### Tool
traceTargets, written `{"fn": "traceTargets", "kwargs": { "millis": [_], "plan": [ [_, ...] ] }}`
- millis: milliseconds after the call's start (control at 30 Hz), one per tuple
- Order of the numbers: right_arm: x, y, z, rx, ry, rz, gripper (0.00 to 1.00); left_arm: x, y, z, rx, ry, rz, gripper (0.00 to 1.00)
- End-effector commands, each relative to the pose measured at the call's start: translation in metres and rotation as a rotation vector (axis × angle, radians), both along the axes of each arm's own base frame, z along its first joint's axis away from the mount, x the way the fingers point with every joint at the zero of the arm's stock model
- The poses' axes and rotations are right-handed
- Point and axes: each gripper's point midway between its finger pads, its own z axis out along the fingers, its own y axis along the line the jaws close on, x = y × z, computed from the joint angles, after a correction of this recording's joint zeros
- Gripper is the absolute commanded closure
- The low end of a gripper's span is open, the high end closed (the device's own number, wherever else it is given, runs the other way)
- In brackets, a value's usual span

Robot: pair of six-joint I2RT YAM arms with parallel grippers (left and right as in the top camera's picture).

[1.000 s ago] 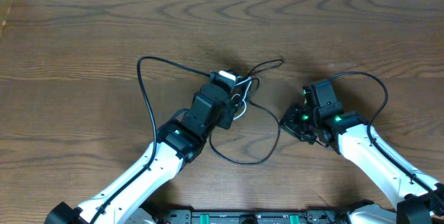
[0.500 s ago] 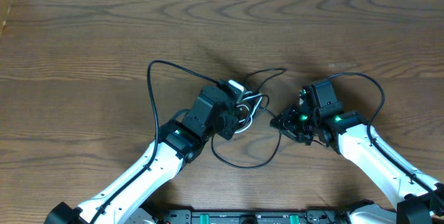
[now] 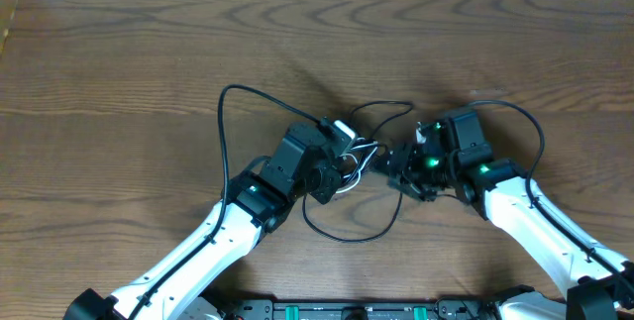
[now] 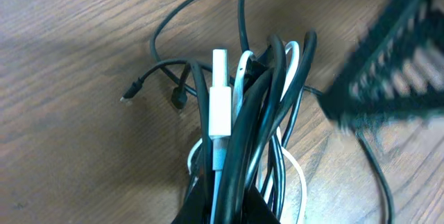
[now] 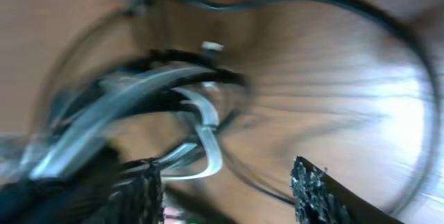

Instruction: Untangle cables

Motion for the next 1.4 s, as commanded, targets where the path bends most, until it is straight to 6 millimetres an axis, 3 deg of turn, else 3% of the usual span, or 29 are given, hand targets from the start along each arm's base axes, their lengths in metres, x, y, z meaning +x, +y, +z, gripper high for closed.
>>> {"fn": "traceTargets", "kwargs": {
  "millis": [0,67,233,367,667,900,1067,1367],
  "plan": [
    [0.004,0.007,0.021,0.159,0.05,-0.012,0.44,0.004,-0.005,0.014,0.038,-0.093,-0.102,0.92],
    [0.013,0.008,0.032,0.218,0.074,-0.064,0.47,0.007,-0.001,0.013,0.081,-0.127,-0.116,0.92],
    [0.025,0.012,0.041,0.259,0.088,-0.129,0.45,0.013,0.006,0.012,0.154,-0.18,-0.126,0.92],
    [0.026,0.019,0.045,0.277,0.095,-0.139,0.5,0.016,0.005,0.015,0.173,-0.219,-0.155,0.92],
    [0.018,0.035,0.031,0.206,0.122,-0.164,0.53,0.026,-0.002,0.029,0.135,-0.284,-0.143,0.92],
    [0.031,0.026,0.012,0.14,0.135,-0.274,0.53,0.025,-0.004,0.028,0.128,-0.28,-0.151,0.92],
    [0.04,0.02,0.003,0.095,0.109,-0.321,0.53,0.009,-0.024,0.033,0.025,-0.246,-0.257,0.92],
    [0.029,0.029,-0.003,0.075,0.107,-0.257,0.69,0.008,-0.029,0.043,-0.012,-0.271,-0.275,0.92]
  ]
}}
